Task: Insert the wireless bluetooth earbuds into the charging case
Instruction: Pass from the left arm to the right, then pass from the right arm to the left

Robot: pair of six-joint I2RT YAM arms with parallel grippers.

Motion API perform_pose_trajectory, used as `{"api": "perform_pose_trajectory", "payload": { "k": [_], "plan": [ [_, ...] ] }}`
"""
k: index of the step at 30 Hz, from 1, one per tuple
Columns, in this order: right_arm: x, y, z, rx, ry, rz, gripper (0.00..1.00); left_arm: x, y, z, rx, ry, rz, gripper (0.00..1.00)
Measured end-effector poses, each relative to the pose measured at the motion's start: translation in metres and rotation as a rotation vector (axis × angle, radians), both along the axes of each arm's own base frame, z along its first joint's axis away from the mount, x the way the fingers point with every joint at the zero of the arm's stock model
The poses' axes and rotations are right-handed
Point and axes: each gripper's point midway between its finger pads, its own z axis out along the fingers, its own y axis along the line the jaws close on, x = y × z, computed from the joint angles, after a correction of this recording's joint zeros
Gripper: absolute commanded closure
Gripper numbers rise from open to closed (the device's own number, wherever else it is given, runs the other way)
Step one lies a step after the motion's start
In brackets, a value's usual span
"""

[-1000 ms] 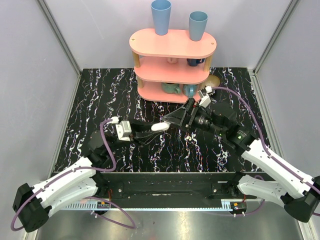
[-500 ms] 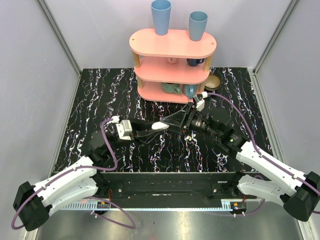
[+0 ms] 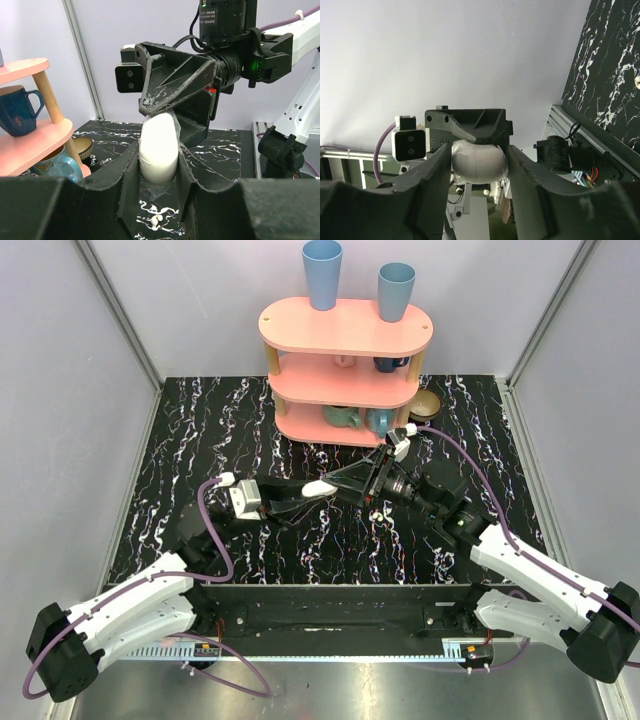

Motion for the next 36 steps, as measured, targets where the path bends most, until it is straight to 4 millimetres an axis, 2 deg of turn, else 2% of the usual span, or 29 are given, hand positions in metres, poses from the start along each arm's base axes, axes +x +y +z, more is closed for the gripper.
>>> {"api": "perform_pose_trajectory", "payload": {
  "k": [2,7,11,12,15,20,21,22,24,26,31,36],
  "plan": [
    [-0.001,0.0,0.002,0.013,0.002,0.007,0.36,0.0,0.0,0.0,-0.001,0.0,0.002,1.0],
    [-0.005,0.0,0.005,0.025,-0.002,0.023,0.34,0.002,0.001,0.002,-0.007,-0.001,0.01,1.0],
    [-0.006,-0.001,0.006,0.027,-0.007,0.025,0.43,0.002,0.001,0.001,-0.007,-0.001,0.011,1.0],
    [-0.006,-0.001,0.006,0.027,-0.007,0.025,0.49,0.002,0.0,0.001,-0.006,0.0,0.011,1.0],
    [-0.006,-0.001,0.004,0.021,-0.005,0.026,0.58,0.002,0.001,0.003,-0.013,-0.006,0.01,0.99],
    [-0.007,0.0,0.006,0.027,-0.009,0.031,0.71,0.002,0.0,0.005,-0.02,-0.009,0.008,0.93],
    [-0.007,0.0,0.006,0.027,-0.008,0.031,0.72,0.002,0.0,0.005,-0.021,-0.009,0.008,0.91],
    [-0.007,-0.001,0.006,0.027,-0.008,0.031,0.75,0.002,0.0,0.005,-0.023,-0.008,0.007,0.81],
    [-0.007,-0.001,0.007,0.033,-0.012,0.031,0.76,0.001,0.001,0.006,-0.027,-0.009,0.007,0.75],
    [-0.007,-0.001,0.008,0.042,-0.015,0.032,0.78,0.001,0.001,0.009,-0.042,-0.008,0.005,0.64],
    [-0.008,-0.001,0.005,0.067,-0.011,0.034,0.79,-0.002,0.005,0.008,-0.103,0.001,0.002,0.55],
    [-0.008,-0.002,0.009,0.087,-0.017,0.036,0.8,-0.002,0.007,0.012,-0.161,0.013,-0.008,0.52]
  ]
}}
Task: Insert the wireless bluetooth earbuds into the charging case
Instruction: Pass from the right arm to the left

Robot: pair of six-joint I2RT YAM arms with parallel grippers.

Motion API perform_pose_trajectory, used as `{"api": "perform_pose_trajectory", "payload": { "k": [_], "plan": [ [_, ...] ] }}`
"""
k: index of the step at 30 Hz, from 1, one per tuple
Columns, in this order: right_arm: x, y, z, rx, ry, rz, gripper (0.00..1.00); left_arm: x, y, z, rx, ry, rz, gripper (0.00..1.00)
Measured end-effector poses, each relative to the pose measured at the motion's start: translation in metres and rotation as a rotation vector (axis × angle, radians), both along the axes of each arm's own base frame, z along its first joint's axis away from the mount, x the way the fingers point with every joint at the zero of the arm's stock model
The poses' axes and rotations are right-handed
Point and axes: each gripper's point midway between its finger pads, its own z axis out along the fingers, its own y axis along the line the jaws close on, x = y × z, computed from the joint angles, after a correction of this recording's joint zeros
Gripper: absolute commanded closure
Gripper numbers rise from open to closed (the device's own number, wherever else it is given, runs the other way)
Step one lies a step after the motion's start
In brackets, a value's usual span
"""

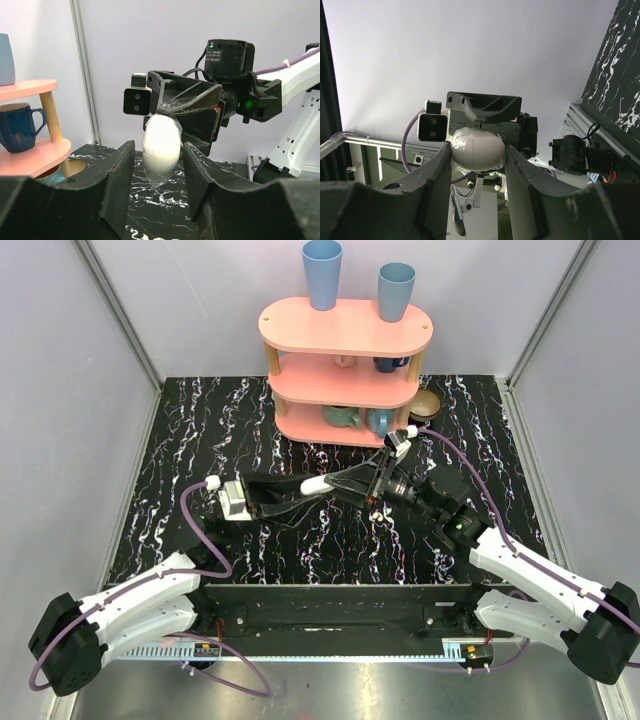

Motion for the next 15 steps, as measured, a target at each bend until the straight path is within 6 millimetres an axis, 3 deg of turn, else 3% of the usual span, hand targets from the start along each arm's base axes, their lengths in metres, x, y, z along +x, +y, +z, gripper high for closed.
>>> {"api": "perform_pose_trajectory", "payload": {
  "k": [15],
  "plan": [
    [-0.0029,-0.0006,0.0084,0.029,-0.018,0.013,0.8,0.002,-0.0058,0.0022,-0.038,0.027,-0.035,0.5]
  ]
}}
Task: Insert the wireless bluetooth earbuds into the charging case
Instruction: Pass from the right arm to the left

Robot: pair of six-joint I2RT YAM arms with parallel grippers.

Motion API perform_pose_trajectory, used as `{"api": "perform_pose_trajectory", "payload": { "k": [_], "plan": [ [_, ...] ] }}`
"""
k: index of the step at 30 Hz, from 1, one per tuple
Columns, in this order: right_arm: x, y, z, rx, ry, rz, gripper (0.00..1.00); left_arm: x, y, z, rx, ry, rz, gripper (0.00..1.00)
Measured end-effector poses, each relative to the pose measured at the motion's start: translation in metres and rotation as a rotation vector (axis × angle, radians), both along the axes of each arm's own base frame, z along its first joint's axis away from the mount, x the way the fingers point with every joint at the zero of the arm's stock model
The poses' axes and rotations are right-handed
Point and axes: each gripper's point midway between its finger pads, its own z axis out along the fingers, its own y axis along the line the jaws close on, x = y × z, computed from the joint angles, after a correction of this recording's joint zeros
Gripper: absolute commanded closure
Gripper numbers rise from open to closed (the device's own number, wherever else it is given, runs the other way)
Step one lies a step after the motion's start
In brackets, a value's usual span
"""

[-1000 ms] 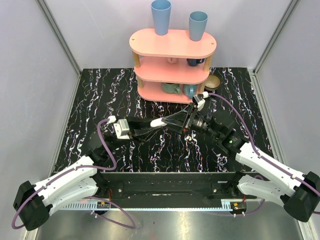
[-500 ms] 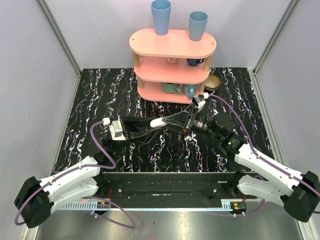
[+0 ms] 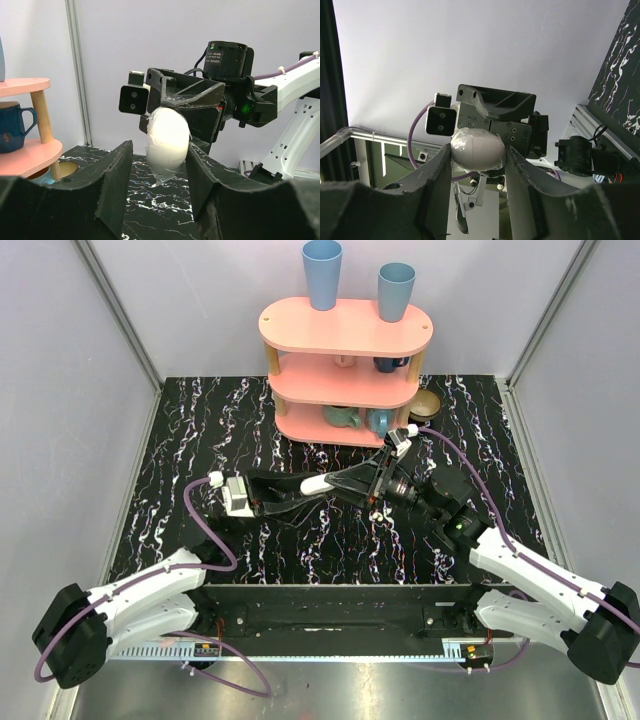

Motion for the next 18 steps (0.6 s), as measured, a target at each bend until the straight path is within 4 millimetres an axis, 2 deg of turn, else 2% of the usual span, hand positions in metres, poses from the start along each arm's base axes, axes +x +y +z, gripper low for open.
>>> {"api": "perform_pose_trajectory", "payload": {
  "k": [7,13,14,16,18],
  "plan": [
    [-0.0007,0.0004,-0.0007,-0.002,0.0,0.005,0.8,0.0,-0.0003,0.0001,-0.001,0.002,-0.002,0.48],
    [-0.0001,0.0012,-0.0063,-0.022,0.012,0.005,0.8,0.0004,-0.0009,0.0009,0.002,0.003,-0.003,0.52],
    [0.0001,0.0012,-0.0072,-0.025,0.014,0.004,0.8,0.0003,-0.001,0.0021,0.002,0.002,-0.003,0.58],
    [0.0003,0.0013,-0.0075,-0.025,0.015,0.004,0.8,0.0001,-0.0012,0.0037,0.001,0.0,-0.005,0.64],
    [0.0006,0.0012,-0.0074,-0.025,0.015,0.002,0.8,-0.0006,-0.0016,0.0043,0.002,-0.001,-0.01,0.59]
  ]
}}
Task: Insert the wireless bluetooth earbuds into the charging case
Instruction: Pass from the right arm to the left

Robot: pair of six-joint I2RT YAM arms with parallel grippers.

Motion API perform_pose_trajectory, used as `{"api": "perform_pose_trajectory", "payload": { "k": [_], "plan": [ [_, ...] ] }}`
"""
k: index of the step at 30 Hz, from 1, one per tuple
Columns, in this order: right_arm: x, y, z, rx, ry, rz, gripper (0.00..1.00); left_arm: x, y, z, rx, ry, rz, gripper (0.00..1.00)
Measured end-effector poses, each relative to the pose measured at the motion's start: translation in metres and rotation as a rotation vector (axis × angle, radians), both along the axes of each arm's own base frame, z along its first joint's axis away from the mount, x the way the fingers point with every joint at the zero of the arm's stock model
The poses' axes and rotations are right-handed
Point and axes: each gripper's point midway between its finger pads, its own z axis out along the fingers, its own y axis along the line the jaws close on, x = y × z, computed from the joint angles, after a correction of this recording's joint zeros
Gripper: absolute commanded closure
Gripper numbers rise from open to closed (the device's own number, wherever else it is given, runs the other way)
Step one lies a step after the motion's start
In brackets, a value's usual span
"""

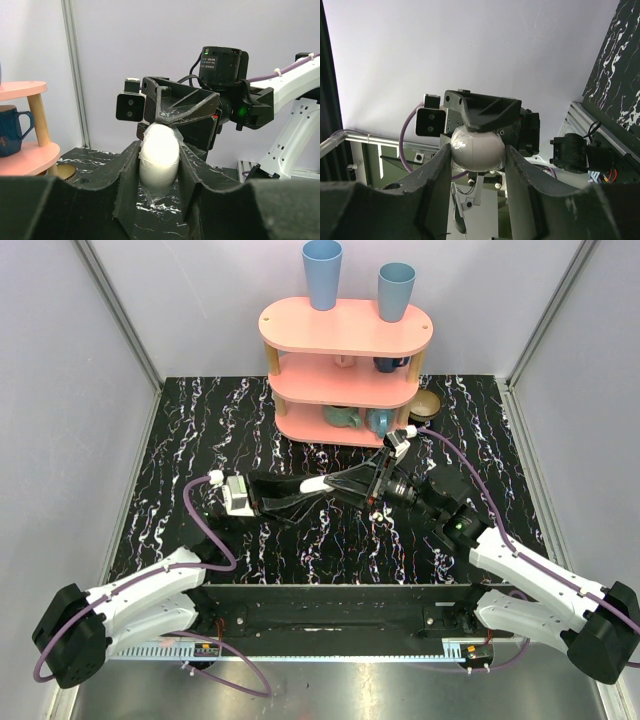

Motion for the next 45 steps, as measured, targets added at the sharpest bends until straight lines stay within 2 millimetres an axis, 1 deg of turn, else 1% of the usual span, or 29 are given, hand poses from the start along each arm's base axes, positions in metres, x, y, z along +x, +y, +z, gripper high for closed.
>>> {"api": "perform_pose_trajectory", "payload": {
  "k": [1,4,6,11,12,13,16,18,20,21,22,24,25,26,27,28,29,30,31,33,35,36,37,38,39,40,41,42,45],
  "plan": [
    [-0.0001,0.0,0.0001,0.0,-0.001,0.0,0.8,-0.0003,-0.0002,0.0,0.001,-0.002,-0.001,0.54],
    [-0.0002,0.0,0.0002,0.001,-0.001,0.001,0.8,-0.0001,-0.0009,-0.0013,0.007,0.0,-0.002,0.52],
    [-0.0003,0.0,0.0005,0.002,-0.002,0.001,0.8,0.0003,-0.0016,-0.0025,0.011,0.004,-0.003,0.47],
    [-0.0004,-0.0002,0.0024,0.007,-0.009,0.001,0.8,0.0018,-0.0034,-0.0075,0.028,0.019,-0.005,0.48],
    [-0.0005,-0.0002,0.0026,0.008,-0.01,0.001,0.8,0.0018,-0.0034,-0.0075,0.028,0.02,-0.005,0.49],
    [-0.0004,-0.0002,0.003,0.009,-0.011,0.001,0.8,0.0018,-0.0034,-0.0075,0.028,0.02,-0.005,0.54],
    [-0.0004,-0.0001,0.004,0.013,-0.014,0.001,0.8,0.0019,-0.0035,-0.0077,0.029,0.02,-0.004,0.63],
    [-0.0002,-0.0002,0.0046,0.015,-0.016,0.0,0.8,0.0019,-0.0034,-0.0076,0.029,0.017,-0.003,0.66],
    [-0.0003,-0.0001,0.0045,0.015,-0.016,0.001,0.8,0.0018,-0.0035,-0.0074,0.03,0.016,-0.004,0.72],
    [-0.0002,-0.0002,0.0046,0.016,-0.016,0.0,0.8,0.0015,-0.0036,-0.0073,0.03,0.015,-0.005,0.72],
    [-0.0002,-0.0001,0.0049,0.016,-0.016,0.0,0.8,0.0013,-0.0037,-0.0069,0.031,0.013,-0.007,0.71],
    [-0.0003,-0.0002,0.0054,0.018,-0.018,0.0,0.8,0.0012,-0.0039,-0.0064,0.031,0.012,-0.007,0.54],
    [-0.0003,-0.0002,0.0054,0.018,-0.018,0.001,0.8,0.001,-0.0039,-0.0062,0.03,0.012,-0.008,0.54],
    [-0.0004,-0.0002,0.0053,0.018,-0.019,0.001,0.8,0.0011,-0.0039,-0.0062,0.03,0.012,-0.008,0.59],
    [-0.0002,0.0,0.0049,0.017,-0.017,0.001,0.8,0.0009,-0.0039,-0.0061,0.03,0.012,-0.009,0.61],
    [-0.0002,0.0001,0.0047,0.016,-0.017,0.002,0.8,0.0009,-0.0039,-0.0061,0.029,0.014,-0.009,0.6],
    [-0.0001,0.0002,0.0044,0.015,-0.016,0.002,0.8,0.0008,-0.0037,-0.0056,0.028,0.011,-0.009,0.63],
    [0.0,0.0003,0.0042,0.015,-0.016,0.002,0.8,0.0008,-0.0036,-0.0054,0.027,0.011,-0.008,0.67],
    [0.0002,0.0005,0.0039,0.014,-0.015,0.002,0.8,0.0008,-0.0036,-0.0053,0.027,0.01,-0.008,0.68],
    [0.0003,0.0006,0.0037,0.014,-0.014,0.002,0.8,0.0009,-0.0036,-0.0056,0.029,0.007,-0.007,0.75],
    [0.0002,0.0006,0.0038,0.014,-0.014,0.002,0.78,0.0011,-0.0036,-0.0055,0.029,0.007,-0.006,0.85],
    [0.0002,0.0006,0.0038,0.014,-0.014,0.002,0.76,0.0011,-0.0037,-0.0053,0.029,0.007,-0.007,0.89],
    [0.0002,0.0005,0.0039,0.014,-0.014,0.002,0.7,0.0012,-0.0039,-0.005,0.029,0.007,-0.007,0.94],
    [0.0003,0.0005,0.004,0.015,-0.014,0.001,0.53,0.0013,-0.0042,-0.005,0.03,0.007,-0.008,0.98],
    [0.0004,0.0005,0.0043,0.016,-0.015,0.001,0.44,0.0015,-0.0046,-0.0047,0.031,0.007,-0.009,1.0],
    [0.0008,0.0001,0.0049,0.018,-0.016,-0.001,0.38,0.0017,-0.005,-0.004,0.032,0.006,-0.01,1.0],
    [0.0009,-0.0002,0.0055,0.02,-0.019,-0.003,0.24,0.002,-0.0054,-0.0036,0.032,0.006,-0.01,1.0],
    [0.0008,-0.0004,0.0058,0.018,-0.026,-0.004,0.19,0.0018,-0.006,-0.0041,0.037,0.008,-0.013,1.0],
    [0.0015,-0.0024,-0.0014,-0.032,-0.059,-0.025,0.09,0.0036,-0.0073,-0.0071,0.052,0.018,-0.009,1.0]
  ]
}}
